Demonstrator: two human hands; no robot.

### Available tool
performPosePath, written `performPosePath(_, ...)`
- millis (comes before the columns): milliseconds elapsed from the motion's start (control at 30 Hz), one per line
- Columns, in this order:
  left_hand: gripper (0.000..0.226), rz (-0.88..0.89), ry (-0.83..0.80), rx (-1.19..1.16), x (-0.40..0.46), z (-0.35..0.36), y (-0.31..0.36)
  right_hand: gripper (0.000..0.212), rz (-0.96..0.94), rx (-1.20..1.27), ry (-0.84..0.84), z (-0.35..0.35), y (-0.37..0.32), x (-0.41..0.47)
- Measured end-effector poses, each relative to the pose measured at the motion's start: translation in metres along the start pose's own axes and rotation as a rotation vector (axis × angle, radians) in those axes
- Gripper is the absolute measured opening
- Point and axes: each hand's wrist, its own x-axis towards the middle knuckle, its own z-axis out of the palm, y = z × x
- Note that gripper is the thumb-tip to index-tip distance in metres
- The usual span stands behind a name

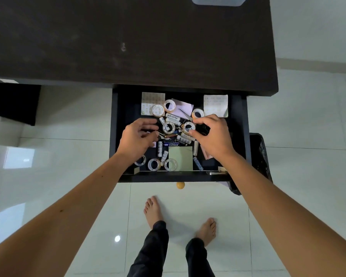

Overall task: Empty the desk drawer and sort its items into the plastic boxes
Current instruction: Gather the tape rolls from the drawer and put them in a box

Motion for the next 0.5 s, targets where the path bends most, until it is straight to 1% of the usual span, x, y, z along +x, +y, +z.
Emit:
performPosePath(133, 0.039, 0.0, -0.01, -0.015, 0.003, 0.003, 0.003, 0.048, -0.002, -0.067, -0.057, 0.009, -0.002, 0.007)
performPosePath(233, 0.039, 0.0, -0.025, -0.032, 0.004, 0.004, 0.003, 0.045, -0.013, -0.109, -0.06, 0.01, -0.003, 0.007)
performPosePath(367, 0.035, -0.016, -0.038, -0.105, 0.003, 0.007, 0.002, 0.04, -0.084, -0.031, -0.064, 0.006, -0.011, 0.003)
performPosePath(500, 0.036, -0.046, -0.116, -0.163, 0.003, 0.012, 0.005, 0.043, -0.195, 0.068, -0.12, 0.007, -0.029, -0.003)
